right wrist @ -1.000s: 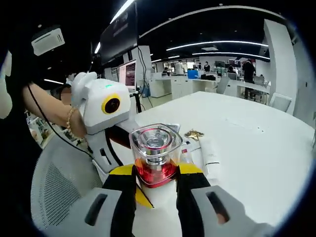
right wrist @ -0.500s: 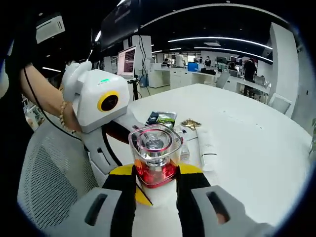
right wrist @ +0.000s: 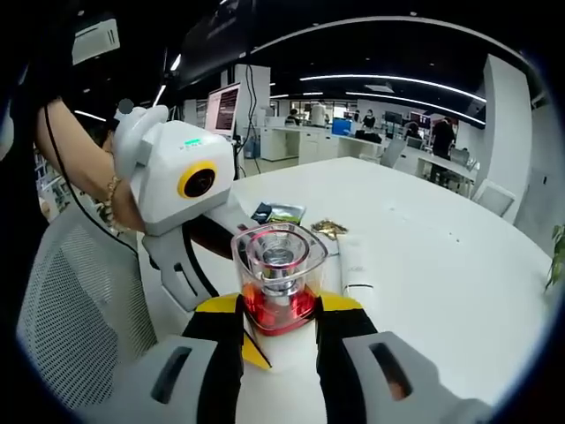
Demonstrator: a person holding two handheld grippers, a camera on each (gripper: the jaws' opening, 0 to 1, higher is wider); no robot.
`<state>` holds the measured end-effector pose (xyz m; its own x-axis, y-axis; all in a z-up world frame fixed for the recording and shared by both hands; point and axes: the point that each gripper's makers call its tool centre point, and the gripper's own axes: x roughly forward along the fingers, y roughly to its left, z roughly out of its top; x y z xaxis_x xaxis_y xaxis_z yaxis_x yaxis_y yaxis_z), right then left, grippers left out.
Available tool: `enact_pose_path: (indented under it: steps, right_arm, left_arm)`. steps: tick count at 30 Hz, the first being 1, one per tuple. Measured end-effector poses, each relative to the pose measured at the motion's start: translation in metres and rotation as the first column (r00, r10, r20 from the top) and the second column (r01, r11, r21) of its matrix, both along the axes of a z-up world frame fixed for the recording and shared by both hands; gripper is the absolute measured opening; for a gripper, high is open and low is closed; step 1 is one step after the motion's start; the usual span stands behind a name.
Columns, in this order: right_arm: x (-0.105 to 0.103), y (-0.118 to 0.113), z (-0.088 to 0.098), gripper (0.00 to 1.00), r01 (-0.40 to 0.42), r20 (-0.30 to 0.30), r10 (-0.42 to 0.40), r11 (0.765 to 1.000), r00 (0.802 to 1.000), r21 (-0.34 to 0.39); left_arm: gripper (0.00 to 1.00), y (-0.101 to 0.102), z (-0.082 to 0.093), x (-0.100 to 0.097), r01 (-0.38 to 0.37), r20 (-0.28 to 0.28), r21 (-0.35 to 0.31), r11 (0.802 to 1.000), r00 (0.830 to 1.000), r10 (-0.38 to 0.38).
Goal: Arrange the skincare products in the storage area until every visible bottle or jar stands upright without overlapping.
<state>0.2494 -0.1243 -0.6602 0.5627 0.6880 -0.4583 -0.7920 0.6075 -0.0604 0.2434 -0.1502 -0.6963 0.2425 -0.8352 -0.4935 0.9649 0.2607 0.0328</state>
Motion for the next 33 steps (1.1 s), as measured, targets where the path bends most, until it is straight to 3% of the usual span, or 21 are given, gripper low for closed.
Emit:
enact_pose_path:
  steps: [21, 33]
  right_arm:
    - [0.073, -0.011, 0.001, 0.31, 0.0, 0.035, -0.001, 1.0, 0.999, 0.025]
    - [0.091, -0.018, 0.002, 0.31, -0.014, 0.038, 0.013, 0.999, 0.999, 0.029]
  left_arm:
    - [0.28, -0.009, -0.003, 0.075, -0.034, 0.001, -0.017, 0.999, 0.999, 0.034]
    - [0.28, -0.014, -0.005, 0.092, -0.059, -0.003, -0.035, 0.998, 0.998, 0.059]
